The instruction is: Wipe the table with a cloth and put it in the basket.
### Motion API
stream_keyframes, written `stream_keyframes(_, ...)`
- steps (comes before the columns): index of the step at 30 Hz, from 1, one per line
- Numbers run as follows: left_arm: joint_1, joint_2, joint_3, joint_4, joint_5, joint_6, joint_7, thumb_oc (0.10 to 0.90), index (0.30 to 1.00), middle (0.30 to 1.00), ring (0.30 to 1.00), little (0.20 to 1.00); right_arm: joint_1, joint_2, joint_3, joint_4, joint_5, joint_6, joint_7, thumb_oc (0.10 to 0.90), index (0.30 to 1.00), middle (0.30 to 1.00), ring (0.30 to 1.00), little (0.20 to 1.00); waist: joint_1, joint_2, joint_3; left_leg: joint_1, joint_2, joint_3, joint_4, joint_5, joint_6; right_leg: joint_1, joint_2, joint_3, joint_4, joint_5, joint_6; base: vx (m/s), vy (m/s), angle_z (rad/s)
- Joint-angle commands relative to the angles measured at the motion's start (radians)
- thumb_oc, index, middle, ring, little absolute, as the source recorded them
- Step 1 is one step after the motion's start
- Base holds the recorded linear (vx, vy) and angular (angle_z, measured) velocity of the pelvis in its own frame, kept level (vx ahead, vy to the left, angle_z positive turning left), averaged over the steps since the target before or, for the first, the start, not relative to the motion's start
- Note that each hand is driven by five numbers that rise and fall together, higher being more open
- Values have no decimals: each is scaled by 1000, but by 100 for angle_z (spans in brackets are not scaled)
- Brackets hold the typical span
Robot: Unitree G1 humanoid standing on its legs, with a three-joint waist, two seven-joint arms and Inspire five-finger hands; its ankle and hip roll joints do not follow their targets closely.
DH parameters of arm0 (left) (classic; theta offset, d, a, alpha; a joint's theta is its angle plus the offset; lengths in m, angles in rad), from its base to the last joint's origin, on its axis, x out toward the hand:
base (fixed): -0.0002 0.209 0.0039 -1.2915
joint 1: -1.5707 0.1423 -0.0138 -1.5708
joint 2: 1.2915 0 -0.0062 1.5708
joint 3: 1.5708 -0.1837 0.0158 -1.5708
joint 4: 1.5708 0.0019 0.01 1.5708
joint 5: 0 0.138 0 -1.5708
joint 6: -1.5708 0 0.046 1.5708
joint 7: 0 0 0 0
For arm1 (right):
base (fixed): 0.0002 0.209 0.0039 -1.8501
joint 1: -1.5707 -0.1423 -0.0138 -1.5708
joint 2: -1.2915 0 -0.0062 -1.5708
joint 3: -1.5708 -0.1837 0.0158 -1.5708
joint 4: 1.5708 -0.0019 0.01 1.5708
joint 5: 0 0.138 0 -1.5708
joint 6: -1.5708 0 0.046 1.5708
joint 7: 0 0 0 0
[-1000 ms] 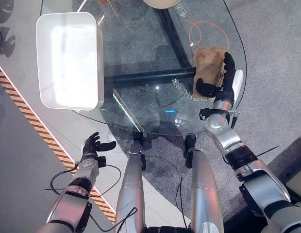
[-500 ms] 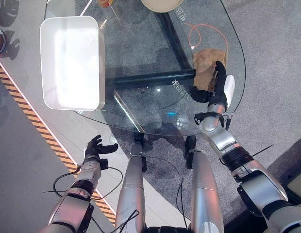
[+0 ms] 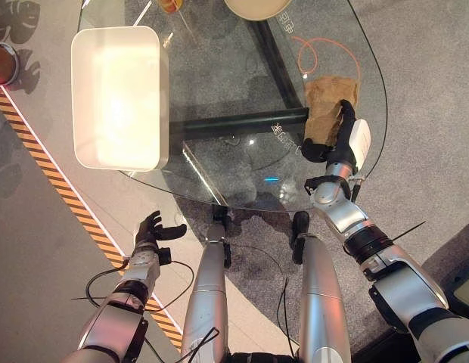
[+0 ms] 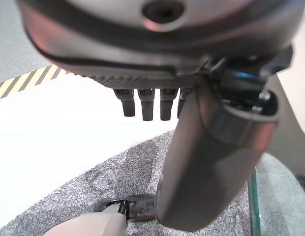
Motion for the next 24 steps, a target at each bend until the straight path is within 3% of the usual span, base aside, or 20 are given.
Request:
stream_keyframes(1,25,5,-11,43,-14,-19,49,800,900,900,900,900,-69,-35,22,-4,-49,-8,-51,800,900,900,900,900,-5,18,-18,6,-91,90,131,-146,99,37,37,-22,-186,113,-32,0,0,0)
stream_keyframes(14,28,0,-17,34,-13,-15,51,800,900,900,900,900,-80,-20,33,17,-18,-1,-43,800,900,900,900,900,1,28,-18,5,-95,90,128,-143,101,31,37,-25,-180,111,-34,0,0,0)
stream_keyframes(18,27,-6,-20,34,-15,-15,53,800,900,900,900,900,-76,7,22,35,101,-38,-66,800,900,900,900,900,0,32,-18,6,-96,91,126,-141,100,30,38,-24,-180,111,-37,8,7,0)
stream_keyframes(24,35,-21,-27,29,-18,-20,62,800,900,900,900,900,-48,35,6,43,138,-51,-100,800,900,900,900,900,-3,37,-18,4,-97,96,128,-141,103,25,39,-21,-174,109,-40,5,6,0)
